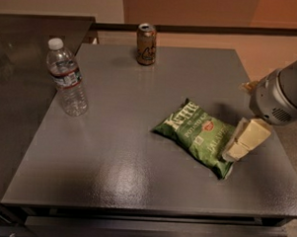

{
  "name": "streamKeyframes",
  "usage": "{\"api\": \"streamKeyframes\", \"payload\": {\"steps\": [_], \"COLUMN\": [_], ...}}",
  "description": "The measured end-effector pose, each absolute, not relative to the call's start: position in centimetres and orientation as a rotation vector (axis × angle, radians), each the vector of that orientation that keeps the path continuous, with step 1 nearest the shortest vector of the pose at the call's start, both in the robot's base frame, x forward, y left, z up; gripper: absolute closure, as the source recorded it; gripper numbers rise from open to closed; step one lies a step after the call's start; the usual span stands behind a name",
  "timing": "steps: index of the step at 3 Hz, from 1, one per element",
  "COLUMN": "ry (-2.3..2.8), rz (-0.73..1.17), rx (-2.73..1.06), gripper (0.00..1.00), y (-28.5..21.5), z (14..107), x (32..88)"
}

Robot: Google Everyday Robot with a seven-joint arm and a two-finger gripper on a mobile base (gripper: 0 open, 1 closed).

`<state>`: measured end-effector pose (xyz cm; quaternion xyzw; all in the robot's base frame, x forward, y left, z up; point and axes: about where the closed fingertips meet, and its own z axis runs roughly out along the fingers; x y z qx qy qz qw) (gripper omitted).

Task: Move green jalapeno chip bag near orange can

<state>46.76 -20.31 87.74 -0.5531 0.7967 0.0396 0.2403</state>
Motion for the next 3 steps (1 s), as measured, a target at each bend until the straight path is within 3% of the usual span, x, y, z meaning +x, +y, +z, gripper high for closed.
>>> {"api": "streamKeyframes", "payload": {"steps": [3], "ry": [2.203], "rz": [0.238], "rx": [-1.522], "gripper": [0.00], "y": [-17.2], "z": [83.5], "x": [48.7]}}
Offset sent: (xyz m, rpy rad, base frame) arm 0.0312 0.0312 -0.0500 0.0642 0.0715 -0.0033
